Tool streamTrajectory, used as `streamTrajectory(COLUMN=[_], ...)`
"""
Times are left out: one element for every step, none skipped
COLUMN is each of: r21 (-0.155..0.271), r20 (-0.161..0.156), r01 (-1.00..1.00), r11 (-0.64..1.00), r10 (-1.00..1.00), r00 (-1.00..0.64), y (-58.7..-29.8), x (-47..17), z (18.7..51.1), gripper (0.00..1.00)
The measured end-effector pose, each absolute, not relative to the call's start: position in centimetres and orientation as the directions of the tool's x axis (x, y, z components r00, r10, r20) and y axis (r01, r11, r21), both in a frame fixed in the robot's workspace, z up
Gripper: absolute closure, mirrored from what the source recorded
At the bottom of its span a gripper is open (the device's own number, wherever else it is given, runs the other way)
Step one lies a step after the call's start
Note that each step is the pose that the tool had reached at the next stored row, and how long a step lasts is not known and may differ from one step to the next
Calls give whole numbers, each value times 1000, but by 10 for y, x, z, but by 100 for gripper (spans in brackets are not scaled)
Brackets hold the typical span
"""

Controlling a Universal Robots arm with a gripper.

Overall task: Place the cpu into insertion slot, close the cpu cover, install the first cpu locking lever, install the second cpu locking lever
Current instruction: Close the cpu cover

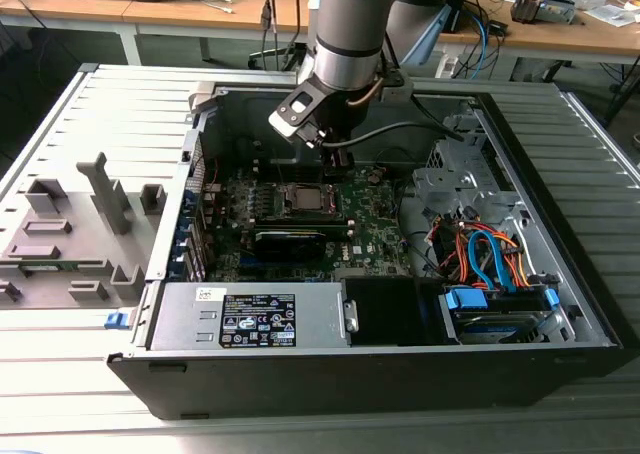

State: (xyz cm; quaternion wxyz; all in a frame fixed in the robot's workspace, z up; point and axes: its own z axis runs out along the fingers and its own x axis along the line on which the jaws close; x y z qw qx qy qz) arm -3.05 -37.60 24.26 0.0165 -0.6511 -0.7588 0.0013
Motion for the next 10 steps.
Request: streamTrajectory(r21=[-23,-23,-23,-24,-23,-23,-23,-23,-23,-24], r20=[23,23,23,23,23,23,23,23,23,23], r01=[988,988,988,988,988,988,988,988,988,988], r11=[152,152,152,152,152,152,152,152,152,152], r10=[988,988,988,988,988,988,988,988,988,988], r00=[-151,-151,-151,-151,-151,-151,-151,-151,-151,-151], y=[-376,-376,-376,-376,-376,-376,-376,-376,-376,-376], x=[-31,-32,-32,-33,-33,-34,-34,-35,-36,-36], z=[243,243,243,243,243,243,243,243,242,242], gripper=[89,89,89,89,89,89,89,89,89,89])
